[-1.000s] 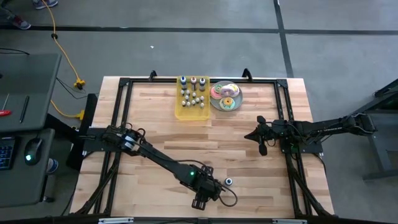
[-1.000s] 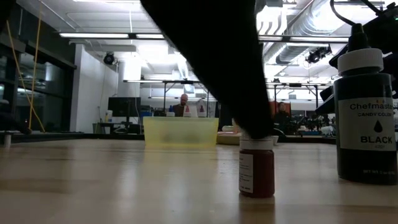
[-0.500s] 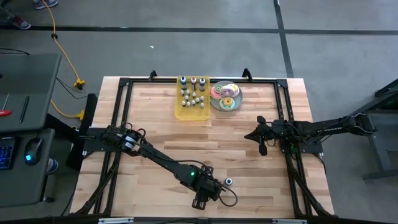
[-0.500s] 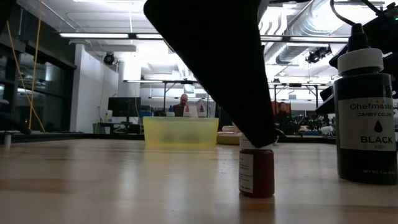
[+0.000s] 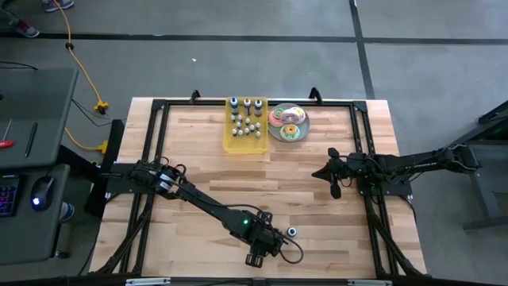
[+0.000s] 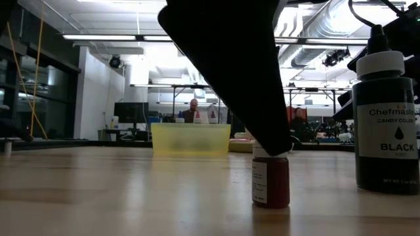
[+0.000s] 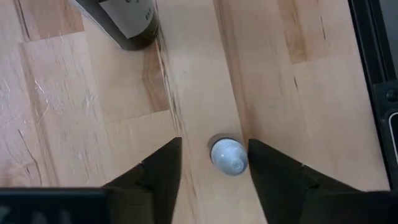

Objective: Pick & Place food coloring
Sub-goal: Put the small blue food coloring bottle into the bin

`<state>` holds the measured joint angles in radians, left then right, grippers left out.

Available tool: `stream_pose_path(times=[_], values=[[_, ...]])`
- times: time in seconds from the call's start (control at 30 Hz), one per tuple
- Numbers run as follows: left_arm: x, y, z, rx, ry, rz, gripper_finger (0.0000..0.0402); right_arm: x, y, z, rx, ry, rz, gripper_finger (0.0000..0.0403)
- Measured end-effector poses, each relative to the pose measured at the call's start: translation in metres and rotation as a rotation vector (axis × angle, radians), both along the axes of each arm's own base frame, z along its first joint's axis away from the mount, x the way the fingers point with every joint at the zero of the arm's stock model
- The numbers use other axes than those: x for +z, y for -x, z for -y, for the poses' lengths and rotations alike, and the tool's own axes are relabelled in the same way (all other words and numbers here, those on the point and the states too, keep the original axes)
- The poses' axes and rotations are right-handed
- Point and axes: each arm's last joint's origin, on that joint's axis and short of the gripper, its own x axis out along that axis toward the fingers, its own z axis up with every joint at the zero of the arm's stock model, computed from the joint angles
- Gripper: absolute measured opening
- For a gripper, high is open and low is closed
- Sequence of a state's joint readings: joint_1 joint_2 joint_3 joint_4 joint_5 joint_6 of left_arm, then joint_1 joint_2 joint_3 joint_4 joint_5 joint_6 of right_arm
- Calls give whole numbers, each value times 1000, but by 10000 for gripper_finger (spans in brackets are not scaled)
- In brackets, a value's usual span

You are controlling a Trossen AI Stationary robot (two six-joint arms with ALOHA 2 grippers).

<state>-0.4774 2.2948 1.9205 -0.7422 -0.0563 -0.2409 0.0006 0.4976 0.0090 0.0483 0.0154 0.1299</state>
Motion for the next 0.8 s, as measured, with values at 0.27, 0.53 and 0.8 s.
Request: stream_pose_path(times=[0.27, 0.53, 0.8], values=[[0, 0, 0, -4, 8, -3, 90, 0, 0, 0, 0, 0, 0, 0], [1, 1, 0, -9, 15, -13, 49, 0, 0, 0, 0, 0, 0, 0], [14, 2, 0, -16, 19, -50, 46, 0, 0, 0, 0, 0, 1, 0]])
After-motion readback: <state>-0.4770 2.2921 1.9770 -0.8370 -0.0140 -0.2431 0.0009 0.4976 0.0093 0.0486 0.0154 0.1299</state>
